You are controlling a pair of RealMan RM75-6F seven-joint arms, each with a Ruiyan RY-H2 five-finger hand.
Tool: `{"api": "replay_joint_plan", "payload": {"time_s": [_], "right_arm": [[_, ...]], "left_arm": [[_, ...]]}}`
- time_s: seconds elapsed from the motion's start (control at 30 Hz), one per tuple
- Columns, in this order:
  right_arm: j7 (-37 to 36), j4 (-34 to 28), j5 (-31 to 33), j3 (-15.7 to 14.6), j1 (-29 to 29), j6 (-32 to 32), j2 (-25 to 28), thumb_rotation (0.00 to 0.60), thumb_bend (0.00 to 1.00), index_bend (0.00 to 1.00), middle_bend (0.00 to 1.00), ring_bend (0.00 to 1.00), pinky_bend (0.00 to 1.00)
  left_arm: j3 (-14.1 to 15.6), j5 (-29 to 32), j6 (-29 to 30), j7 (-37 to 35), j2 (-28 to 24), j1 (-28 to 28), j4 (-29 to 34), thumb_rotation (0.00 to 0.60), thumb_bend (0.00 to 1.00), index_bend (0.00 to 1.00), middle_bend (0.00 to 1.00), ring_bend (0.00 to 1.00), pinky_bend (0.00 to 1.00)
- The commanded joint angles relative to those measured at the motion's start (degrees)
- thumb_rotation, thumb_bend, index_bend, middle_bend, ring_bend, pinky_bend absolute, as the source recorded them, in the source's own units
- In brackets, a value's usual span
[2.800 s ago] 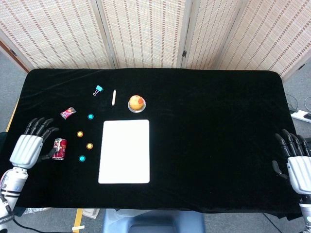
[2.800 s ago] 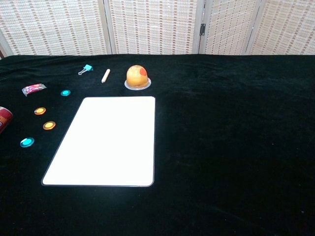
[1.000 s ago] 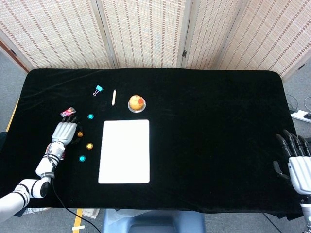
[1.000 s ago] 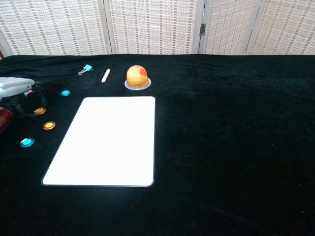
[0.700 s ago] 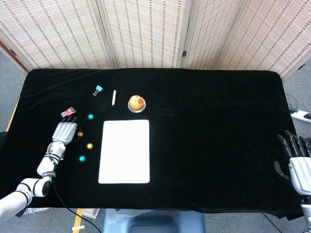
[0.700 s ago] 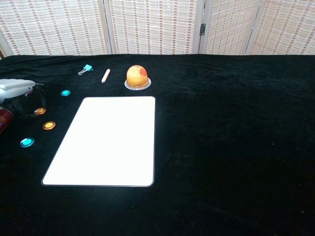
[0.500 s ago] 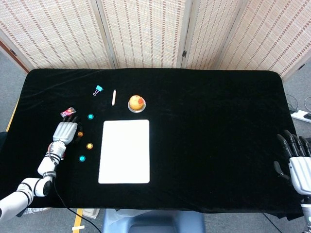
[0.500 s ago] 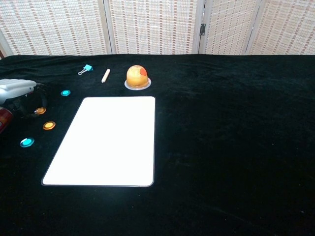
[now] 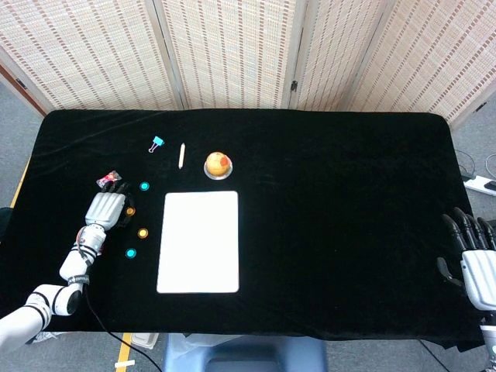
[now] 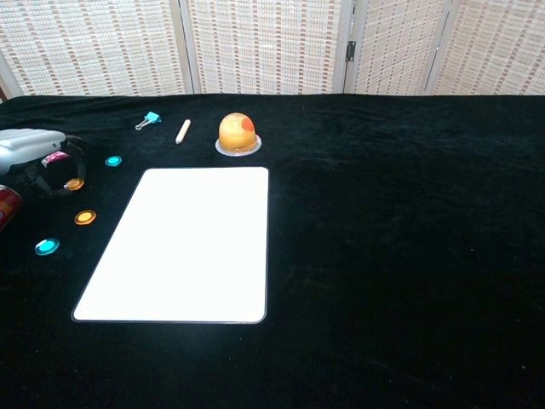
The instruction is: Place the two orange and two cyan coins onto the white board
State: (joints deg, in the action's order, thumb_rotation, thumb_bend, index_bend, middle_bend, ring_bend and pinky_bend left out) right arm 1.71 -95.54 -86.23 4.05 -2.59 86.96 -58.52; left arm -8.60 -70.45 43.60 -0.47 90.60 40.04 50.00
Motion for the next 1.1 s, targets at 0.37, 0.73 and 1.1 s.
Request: {"api": "replay_joint_plan", "payload": {"time_s": [0.37, 0.73, 1.1], "right_arm": [[-0.89, 0.69, 0.14, -0.11, 0.39, 0.29, -0.04, 0.6, 0.47, 0.0, 0.0, 0.0, 0.0], [-1.79, 1.42, 0.64, -0.19, 0.88, 0.45, -0.21, 0.6, 0.47, 0.0, 0.0, 0.0, 0.0], [-1.71, 1.53, 0.41, 0.18, 0.28, -0.03, -0.37, 0.6, 0.47, 0.0, 0.0, 0.0, 0.0]], "left_arm": [[-0.41, -2.84, 2.05, 6.28, -1.94, 3.63, 12.55, 0.6, 0.49, 0.52, 0.14, 0.02, 0.0], [-0.05, -0.86, 0.27, 11.46, -0.31, 5.83, 14.57, 0.6, 0.49, 0.51, 0.14, 0.01, 0.0], [1.15, -0.95, 2.5, 10.56, -3.55, 4.01, 19.95, 0.6, 0.39, 0.32, 0.13, 0.0, 0.0]]}}
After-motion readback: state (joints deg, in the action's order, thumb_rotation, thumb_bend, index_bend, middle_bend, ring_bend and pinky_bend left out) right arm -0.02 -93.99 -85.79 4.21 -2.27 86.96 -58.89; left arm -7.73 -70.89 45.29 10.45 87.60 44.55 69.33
